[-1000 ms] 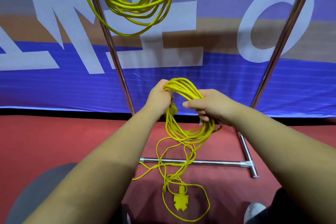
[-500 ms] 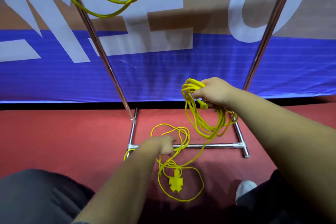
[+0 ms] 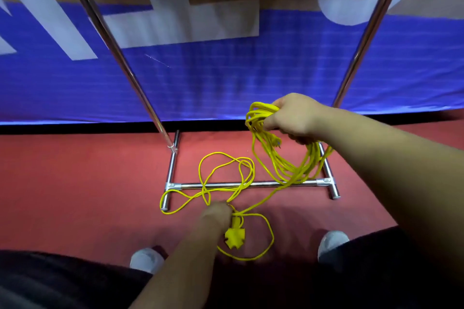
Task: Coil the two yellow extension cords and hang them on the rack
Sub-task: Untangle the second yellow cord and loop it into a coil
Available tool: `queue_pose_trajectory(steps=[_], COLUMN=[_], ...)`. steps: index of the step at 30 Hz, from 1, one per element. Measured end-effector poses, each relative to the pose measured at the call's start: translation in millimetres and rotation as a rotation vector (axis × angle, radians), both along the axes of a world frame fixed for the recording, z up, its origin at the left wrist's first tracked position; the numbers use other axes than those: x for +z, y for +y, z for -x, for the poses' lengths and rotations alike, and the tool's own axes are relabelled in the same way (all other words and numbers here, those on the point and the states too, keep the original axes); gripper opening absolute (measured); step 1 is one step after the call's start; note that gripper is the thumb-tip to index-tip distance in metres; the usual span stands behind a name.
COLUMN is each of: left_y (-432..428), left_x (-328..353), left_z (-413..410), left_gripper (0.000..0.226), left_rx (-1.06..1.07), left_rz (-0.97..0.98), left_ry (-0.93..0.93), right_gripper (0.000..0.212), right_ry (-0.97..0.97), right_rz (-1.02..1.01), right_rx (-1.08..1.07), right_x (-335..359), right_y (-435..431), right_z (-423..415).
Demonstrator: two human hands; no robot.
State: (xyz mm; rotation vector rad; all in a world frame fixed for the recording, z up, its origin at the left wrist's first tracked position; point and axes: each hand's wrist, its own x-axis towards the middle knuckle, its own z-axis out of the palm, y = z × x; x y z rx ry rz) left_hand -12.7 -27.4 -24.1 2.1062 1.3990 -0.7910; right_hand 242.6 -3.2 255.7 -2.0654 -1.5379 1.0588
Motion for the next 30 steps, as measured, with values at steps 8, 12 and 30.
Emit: queue_pose_trajectory(steps=[8, 12, 30], left_y=[53.1, 91.2, 107.8], left_x=[35.3, 87.8, 374.5], left_z=[6.4, 0.2, -16.7], left_gripper=[0.046, 0.032, 0.053], left_rx=[0.235, 0.392, 0.467], left_rz=[-0.235, -0.290, 0.358], left_ry=[-0.370, -0.592, -1.488], right_gripper=[0.021, 0.023, 0.021], right_ry=[-0.089, -0.177, -0.030], right_rz=[0.027, -0.014, -0.230], right_rx=[0.021, -0.008, -0.451], right_x=[-2.6, 1.7, 29.3], right_y=[6.0, 13.2, 19.6], right_z=[-1.3, -0.2, -5.3])
